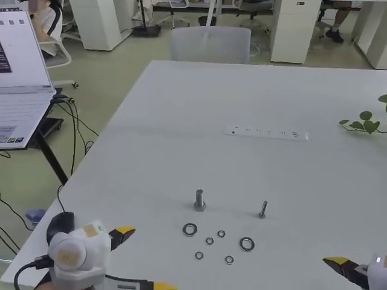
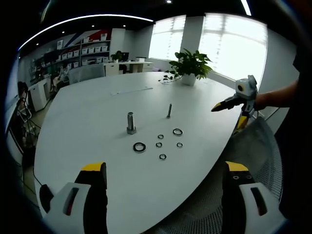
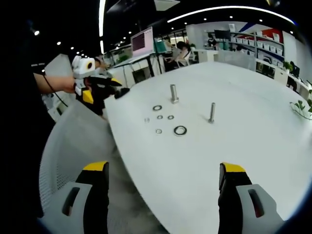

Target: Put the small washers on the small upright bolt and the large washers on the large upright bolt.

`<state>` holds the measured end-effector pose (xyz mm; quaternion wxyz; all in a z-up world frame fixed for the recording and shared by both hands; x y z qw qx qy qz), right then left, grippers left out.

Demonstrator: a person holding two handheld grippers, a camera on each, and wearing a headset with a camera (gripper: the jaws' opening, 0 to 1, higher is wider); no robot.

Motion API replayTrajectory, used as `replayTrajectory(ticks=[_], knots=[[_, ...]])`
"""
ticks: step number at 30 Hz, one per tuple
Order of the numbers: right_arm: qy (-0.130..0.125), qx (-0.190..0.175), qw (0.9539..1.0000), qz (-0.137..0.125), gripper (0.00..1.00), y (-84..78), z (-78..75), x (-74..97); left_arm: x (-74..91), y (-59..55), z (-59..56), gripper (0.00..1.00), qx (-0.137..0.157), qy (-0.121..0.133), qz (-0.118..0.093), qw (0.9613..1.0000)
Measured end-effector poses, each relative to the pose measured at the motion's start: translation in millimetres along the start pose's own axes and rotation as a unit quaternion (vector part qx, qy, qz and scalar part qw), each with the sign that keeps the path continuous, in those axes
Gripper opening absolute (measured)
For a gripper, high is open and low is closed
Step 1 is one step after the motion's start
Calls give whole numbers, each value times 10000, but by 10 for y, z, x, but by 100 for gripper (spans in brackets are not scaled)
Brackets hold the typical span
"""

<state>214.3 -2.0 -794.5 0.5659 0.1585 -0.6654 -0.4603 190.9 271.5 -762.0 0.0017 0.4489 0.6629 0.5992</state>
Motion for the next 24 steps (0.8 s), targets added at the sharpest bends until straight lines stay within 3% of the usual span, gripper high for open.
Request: replayTrajectory(ticks=[7, 15, 19, 24], knots=[[152, 126, 9997, 152, 93, 95, -25, -140, 4, -46, 16, 95, -68, -58, 107, 9999], [225, 329, 9989, 241, 93, 219, -65, -242, 13, -44, 14, 91, 6, -118, 80, 9999], [287, 398, 9983, 312, 93, 266, -63, -311, 9, -83, 22, 90, -83, -133, 216, 9996], [352, 506, 9974, 384, 92, 303, -91, -414, 33, -100, 79, 92, -87, -123, 150, 9998]])
Point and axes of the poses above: the centre of the closed fingertips' face, and the gripper's own axes: x roughly backward along the fingers, z roughly to its left, y roughly out of its top, the point moved 1 cm from there along x, roughly backward along the fingers, and after that the axes turned 9 degrees about x, right-handed, at the moved point
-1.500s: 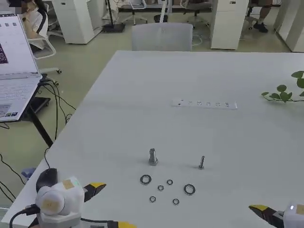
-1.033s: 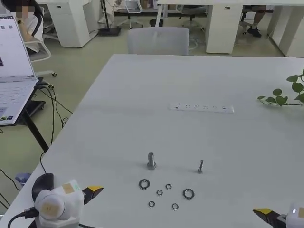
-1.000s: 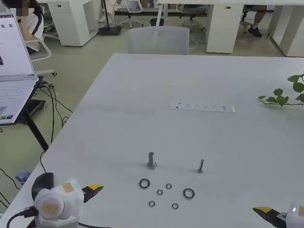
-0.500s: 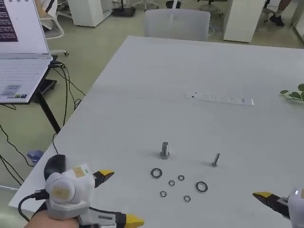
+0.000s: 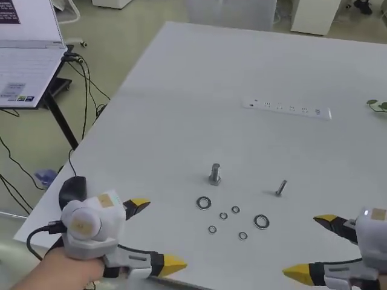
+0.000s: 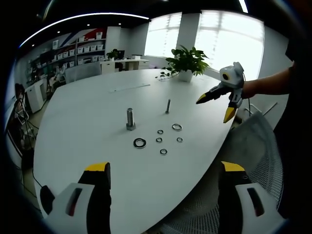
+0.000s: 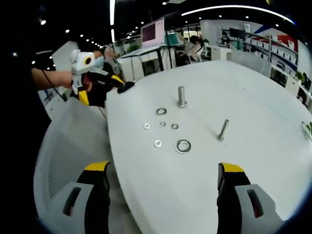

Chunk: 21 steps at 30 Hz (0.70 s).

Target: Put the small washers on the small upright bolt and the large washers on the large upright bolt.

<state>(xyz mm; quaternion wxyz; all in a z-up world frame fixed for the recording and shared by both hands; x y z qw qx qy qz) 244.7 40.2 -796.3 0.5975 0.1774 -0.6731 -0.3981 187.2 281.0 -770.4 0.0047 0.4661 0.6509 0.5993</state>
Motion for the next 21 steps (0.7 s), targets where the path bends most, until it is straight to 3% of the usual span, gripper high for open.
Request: replayTrajectory(ticks=[5, 8, 15, 21], knots=[[27, 102, 9997, 212, 88, -3, -53, -78, 4, -59, 64, 93, 57, 13, 60, 10000], [59, 181, 9993, 317, 84, 26, -82, -122, -2, -67, 73, 93, -50, 4, 132, 9999], [162, 561, 9966, 587, 82, 80, -121, -226, -46, 20, 83, 93, -301, -16, 122, 9995], [324, 1024, 9893, 990, 74, 71, -131, -304, -89, 1, 107, 93, -341, -30, 178, 9993]])
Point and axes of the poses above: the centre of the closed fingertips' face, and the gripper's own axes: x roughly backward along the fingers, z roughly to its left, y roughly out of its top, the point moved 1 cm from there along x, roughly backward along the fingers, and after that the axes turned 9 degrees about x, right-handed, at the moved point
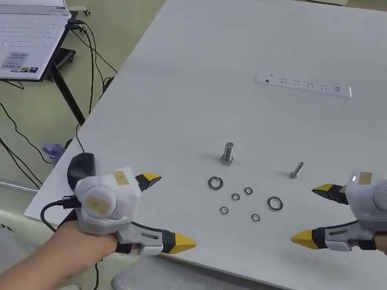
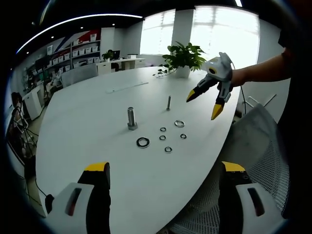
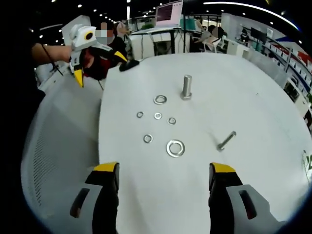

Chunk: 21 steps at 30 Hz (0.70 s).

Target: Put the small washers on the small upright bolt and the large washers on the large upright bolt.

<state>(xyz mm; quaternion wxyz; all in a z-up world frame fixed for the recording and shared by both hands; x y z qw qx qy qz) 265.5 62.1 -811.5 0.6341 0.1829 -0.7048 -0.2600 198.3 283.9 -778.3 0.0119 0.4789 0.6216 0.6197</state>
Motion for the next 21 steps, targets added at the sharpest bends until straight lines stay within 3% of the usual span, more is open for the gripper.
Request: replayTrajectory(ticks=[11, 21], knots=[[189, 556, 9974, 409, 67, 48, -98, -134, 21, 30, 2, 92, -270, -8, 76, 9996], [390, 881, 9927, 723, 59, 90, -181, -303, -24, -50, -23, 91, -294, -122, 153, 9994]])
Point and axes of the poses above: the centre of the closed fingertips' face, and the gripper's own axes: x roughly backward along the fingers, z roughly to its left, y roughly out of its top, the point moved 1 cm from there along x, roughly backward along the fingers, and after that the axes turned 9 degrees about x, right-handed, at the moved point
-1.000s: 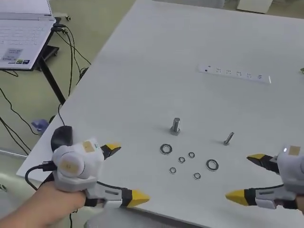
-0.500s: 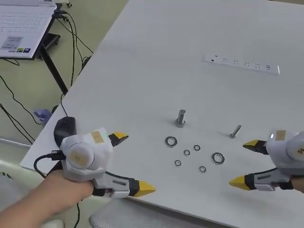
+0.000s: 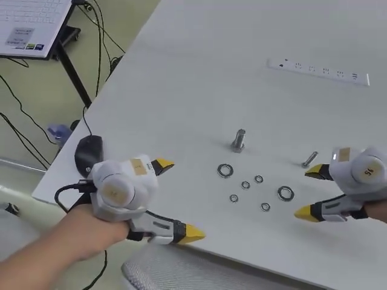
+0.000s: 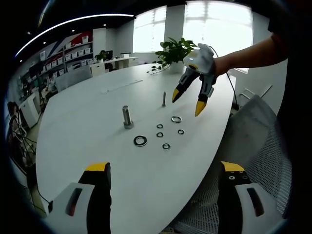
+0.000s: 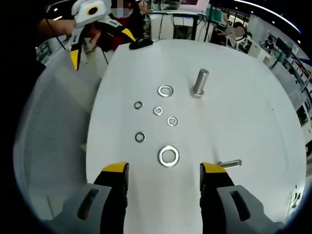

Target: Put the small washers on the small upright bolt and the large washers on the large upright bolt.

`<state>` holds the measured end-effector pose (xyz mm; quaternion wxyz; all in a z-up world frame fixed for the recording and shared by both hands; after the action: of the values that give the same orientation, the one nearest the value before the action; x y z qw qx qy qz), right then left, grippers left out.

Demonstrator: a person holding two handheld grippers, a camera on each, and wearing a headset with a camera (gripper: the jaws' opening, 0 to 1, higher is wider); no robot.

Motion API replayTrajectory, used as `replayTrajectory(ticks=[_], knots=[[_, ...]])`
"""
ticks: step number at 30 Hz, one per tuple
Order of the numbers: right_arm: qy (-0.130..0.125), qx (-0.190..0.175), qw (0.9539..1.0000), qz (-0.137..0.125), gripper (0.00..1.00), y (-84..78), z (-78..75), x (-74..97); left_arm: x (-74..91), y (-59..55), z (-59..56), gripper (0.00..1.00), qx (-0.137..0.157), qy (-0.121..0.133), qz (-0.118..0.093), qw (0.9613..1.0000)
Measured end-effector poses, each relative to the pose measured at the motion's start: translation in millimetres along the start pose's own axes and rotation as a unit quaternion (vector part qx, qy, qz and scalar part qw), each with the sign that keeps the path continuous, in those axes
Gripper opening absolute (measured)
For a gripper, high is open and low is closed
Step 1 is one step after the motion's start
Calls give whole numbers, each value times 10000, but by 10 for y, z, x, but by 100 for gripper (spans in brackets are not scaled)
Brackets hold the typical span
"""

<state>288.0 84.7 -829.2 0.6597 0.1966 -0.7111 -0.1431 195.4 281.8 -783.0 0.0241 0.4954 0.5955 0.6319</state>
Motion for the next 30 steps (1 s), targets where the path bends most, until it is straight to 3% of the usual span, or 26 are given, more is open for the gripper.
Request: replayTrajectory(ticks=[4, 7, 11, 20, 24, 30], knots=[[124, 129, 9997, 153, 55, -3, -14, -72, -3, -53, 50, 90, -143, 36, 103, 9998], [197, 191, 9993, 236, 53, -12, -33, -135, 16, -13, 94, 90, -76, 23, 9, 10000], [294, 314, 9984, 367, 51, -28, -40, -195, 1, -29, 126, 90, -141, 28, 58, 9999], [455, 591, 9952, 632, 45, -27, -65, -298, -16, 30, 96, 89, -173, -89, -53, 9998], [536, 758, 9928, 761, 41, -41, -53, -331, -22, 10, 113, 87, -219, -111, 36, 9997], [583, 920, 9902, 869, 40, -51, -39, -356, 1, 45, 115, 86, -218, -142, -34, 9997]])
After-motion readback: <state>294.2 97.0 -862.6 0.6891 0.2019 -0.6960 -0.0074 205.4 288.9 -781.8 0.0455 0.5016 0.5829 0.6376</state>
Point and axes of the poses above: the centre of the closed fingertips' face, and the gripper's own axes: x roughly backward along the fingers, z roughly to its left, y roughly out of its top, the point moved 1 cm from there along x, roughly backward along the fingers, and after that the axes turned 9 degrees about x, right-handed, at the moved point
